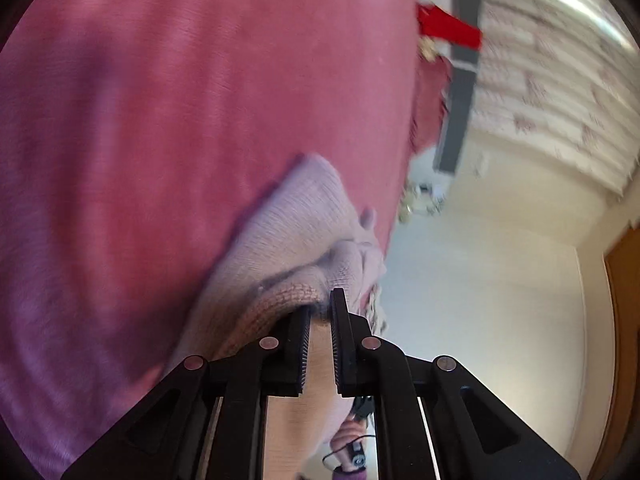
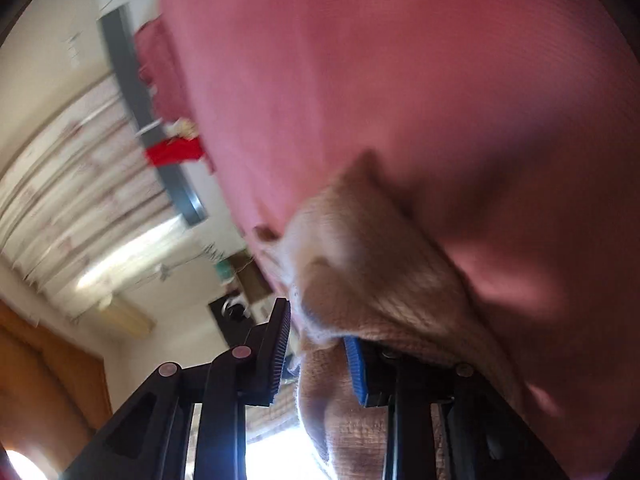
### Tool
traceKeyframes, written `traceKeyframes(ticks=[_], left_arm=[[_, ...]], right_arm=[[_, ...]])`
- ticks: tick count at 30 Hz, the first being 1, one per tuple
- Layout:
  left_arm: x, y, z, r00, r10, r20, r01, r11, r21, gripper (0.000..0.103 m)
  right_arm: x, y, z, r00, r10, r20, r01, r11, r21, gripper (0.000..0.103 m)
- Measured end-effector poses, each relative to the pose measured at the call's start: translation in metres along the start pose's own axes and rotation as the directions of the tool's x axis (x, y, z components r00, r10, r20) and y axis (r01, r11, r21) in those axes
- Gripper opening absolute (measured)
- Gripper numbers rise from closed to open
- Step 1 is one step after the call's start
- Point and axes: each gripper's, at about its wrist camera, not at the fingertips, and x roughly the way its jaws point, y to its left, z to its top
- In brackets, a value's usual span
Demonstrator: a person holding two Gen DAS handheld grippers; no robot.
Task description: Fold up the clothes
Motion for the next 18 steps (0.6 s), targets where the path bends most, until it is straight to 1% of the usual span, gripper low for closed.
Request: traceKeyframes(ticks=[2, 4, 6, 7, 8, 10, 12, 14, 16, 18], left_arm=[[0.004, 0.001, 0.009, 1.0, 0.014, 0.022, -0.014, 1.0, -0.006, 0.01], [0.009, 0.002, 0.017, 0.999, 0.028, 0.043, -0.027, 1.0, -0.012, 0.015], [0.013, 0.003, 0.026, 0.997, 0.042, 0.065, -0.041, 0.999, -0.018, 0.016], [0.016, 0.004, 0.03, 0.996, 0.049, 0.075, -0.048, 0.999, -0.022, 0.017], [0.018, 0.004, 0.035, 0.995, 0.056, 0.086, -0.054, 0.998, -0.025, 0.02], [0.023, 0.002, 0.042, 0.994, 0.053, 0.095, -0.049, 0.998, -0.039, 0.034], [0.031, 0.001, 0.052, 0.993, 0.057, 0.1, -0.051, 0.997, -0.064, 0.037], [0.038, 0.002, 0.063, 0.99, 0.072, 0.123, -0.062, 0.995, -0.083, 0.037], [0.041, 0.003, 0.072, 0.979, 0.104, 0.175, -0.089, 0.992, -0.091, 0.037], [0.041, 0.004, 0.084, 0.966, 0.124, 0.226, -0.104, 0.99, -0.1, 0.037]], right_arm=[[-0.005, 0.007, -0.002, 1.0, -0.013, -0.007, 0.013, 0.998, -0.056, 0.031], [-0.009, 0.014, -0.007, 1.0, -0.025, -0.019, 0.023, 0.993, -0.115, 0.032], [-0.016, 0.017, -0.01, 0.998, -0.039, -0.053, 0.029, 0.984, -0.176, 0.032], [-0.011, 0.02, -0.013, 0.996, -0.054, -0.073, 0.039, 0.98, -0.197, 0.033], [-0.005, 0.024, -0.015, 0.993, -0.071, -0.093, 0.049, 0.975, -0.216, 0.034], [0.011, 0.028, -0.019, 0.983, -0.11, -0.148, 0.072, 0.968, -0.239, 0.034], [0.031, 0.035, -0.011, 0.975, -0.158, -0.159, 0.117, 0.964, -0.237, 0.034], [0.044, 0.043, -0.001, 0.981, -0.129, -0.143, 0.091, 0.965, -0.247, 0.034], [0.045, 0.055, 0.022, 0.997, -0.062, -0.041, 0.05, 0.968, -0.246, 0.034], [0.038, 0.06, 0.041, 0.998, -0.008, 0.065, 0.023, 0.972, -0.234, 0.034]])
